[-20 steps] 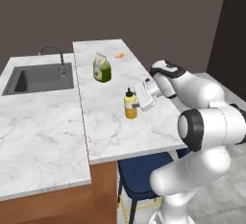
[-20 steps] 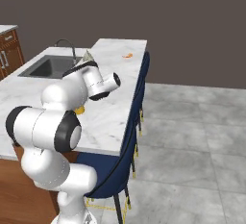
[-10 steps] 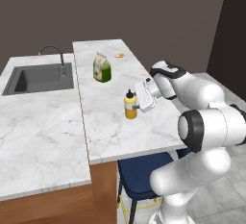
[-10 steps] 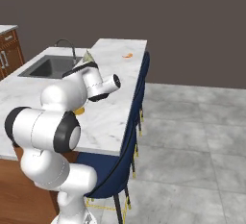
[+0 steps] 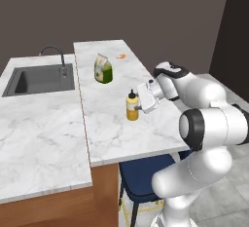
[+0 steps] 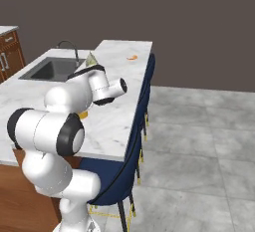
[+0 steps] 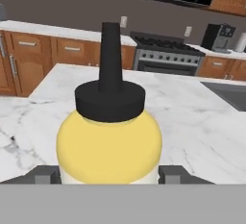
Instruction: Move the mustard and oil and vinegar bottle from the cabinet to the dining counter.
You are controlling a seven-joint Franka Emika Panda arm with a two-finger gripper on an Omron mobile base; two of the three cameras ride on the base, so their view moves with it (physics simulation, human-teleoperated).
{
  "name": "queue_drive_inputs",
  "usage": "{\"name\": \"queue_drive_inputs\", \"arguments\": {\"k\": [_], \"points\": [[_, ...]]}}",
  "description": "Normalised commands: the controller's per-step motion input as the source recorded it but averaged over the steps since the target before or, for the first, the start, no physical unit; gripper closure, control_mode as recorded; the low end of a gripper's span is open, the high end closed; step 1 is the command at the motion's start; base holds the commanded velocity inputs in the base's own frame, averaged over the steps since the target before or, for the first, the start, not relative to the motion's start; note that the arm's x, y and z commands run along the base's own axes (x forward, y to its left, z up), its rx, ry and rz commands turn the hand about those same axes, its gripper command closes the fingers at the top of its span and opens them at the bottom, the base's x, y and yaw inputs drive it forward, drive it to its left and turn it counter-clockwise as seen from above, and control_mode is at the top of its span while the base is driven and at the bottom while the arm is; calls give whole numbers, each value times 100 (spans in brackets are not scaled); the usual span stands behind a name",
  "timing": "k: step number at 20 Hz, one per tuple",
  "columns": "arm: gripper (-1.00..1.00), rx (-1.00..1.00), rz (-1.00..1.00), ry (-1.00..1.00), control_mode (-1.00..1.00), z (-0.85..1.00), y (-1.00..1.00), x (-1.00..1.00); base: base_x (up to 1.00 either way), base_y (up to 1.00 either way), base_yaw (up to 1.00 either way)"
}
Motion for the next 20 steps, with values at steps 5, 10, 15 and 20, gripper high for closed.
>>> {"name": "queue_drive_inputs", "arguments": {"k": [5, 10, 15, 20], "points": [[100, 6, 1, 0, -100, -25, -5, 0, 0, 0, 0], [100, 0, 0, 0, -100, -20, 0, 0, 0, 0, 0], [100, 1, 0, 0, -100, -18, 0, 0, 0, 0, 0], [100, 5, 0, 0, -100, -21, -5, -1, 0, 0, 0]]}}
